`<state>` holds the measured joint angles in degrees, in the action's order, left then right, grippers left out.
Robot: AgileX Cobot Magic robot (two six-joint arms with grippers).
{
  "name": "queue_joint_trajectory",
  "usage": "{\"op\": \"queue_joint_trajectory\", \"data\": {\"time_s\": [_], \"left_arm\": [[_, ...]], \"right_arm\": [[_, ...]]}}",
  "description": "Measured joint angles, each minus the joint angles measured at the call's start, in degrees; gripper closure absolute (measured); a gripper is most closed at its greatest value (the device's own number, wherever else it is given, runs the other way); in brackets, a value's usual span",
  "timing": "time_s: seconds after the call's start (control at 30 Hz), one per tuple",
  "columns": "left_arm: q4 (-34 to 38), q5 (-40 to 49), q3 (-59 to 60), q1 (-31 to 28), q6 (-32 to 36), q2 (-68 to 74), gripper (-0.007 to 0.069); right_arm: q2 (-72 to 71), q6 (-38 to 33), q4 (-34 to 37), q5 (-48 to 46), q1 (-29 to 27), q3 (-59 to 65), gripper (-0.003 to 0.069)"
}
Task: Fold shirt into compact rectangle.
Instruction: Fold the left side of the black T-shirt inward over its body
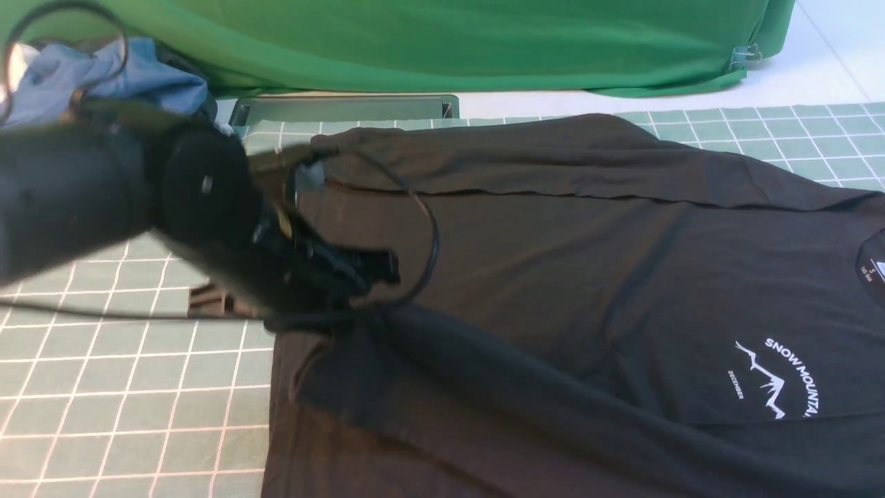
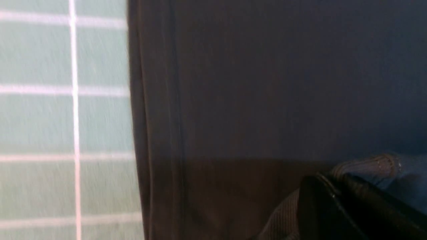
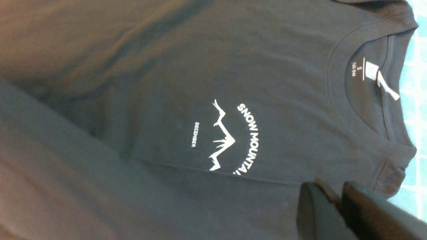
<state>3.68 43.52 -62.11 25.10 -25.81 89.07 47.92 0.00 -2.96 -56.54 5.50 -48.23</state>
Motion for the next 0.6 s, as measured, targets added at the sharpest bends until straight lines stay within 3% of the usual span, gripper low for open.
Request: {"op": "queue_joint_trajectory", "data": {"time_s": [0.27,0.47,0.6], "left_arm": [[2.13,-3.74,-5.27,-7.67,0.06,7.63,0.0597],[2.94,-8.92,-5.30,-8.21,0.64,13.52,0.0589],[0.95,-10.48,-5.30,-8.21,0.57,15.90,0.0540]], "right_arm": [[0.00,0.00,2.66,0.05,0.00,0.00,0.0524],[0.00,0.00,2.96,0.11,0.00,0.00,0.0515],[0.00,0.00,4.26,0.11,0.00,0.00,0.0515]]}}
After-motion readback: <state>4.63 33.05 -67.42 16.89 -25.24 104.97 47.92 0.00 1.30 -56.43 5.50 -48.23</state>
